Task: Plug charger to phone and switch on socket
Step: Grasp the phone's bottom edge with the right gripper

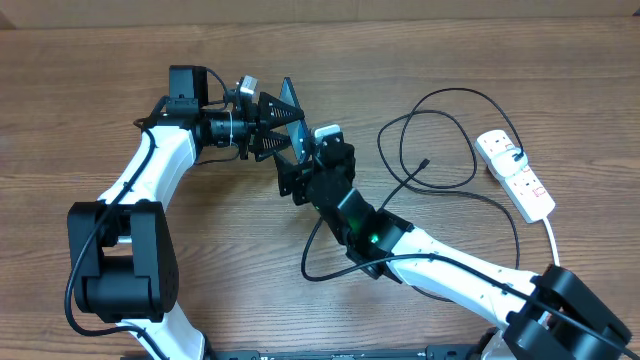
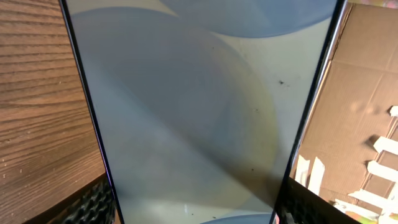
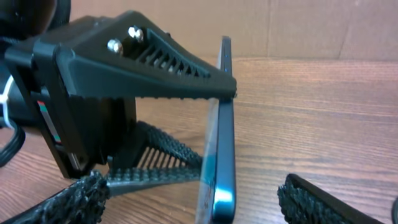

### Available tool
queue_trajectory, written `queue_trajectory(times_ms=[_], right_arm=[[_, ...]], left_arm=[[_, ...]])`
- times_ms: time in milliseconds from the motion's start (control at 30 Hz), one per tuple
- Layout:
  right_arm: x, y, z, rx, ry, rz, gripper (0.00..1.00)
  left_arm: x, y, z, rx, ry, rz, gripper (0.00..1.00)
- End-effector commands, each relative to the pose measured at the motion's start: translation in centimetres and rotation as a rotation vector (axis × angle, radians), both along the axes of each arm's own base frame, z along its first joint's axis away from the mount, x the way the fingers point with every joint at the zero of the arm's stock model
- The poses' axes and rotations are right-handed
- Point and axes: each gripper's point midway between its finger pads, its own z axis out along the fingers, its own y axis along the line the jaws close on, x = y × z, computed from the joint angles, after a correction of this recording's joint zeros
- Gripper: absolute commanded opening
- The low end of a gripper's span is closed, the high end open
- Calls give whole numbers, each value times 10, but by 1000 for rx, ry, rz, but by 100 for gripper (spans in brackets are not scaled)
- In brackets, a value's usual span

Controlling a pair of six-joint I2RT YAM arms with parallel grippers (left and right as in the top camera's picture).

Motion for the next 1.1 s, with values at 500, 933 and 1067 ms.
queue_trajectory(times_ms=[500,933,1067], right_arm=[[24,1,-16,24,-42,-25,57],[18,14,-15,52,-28,50,35],[18,14,-15,52,-28,50,27]], left_arm=[[4,4,15,-55,-8,-8,68],[4,4,15,-55,-7,-8,68],[4,4,15,-55,-7,-8,68]])
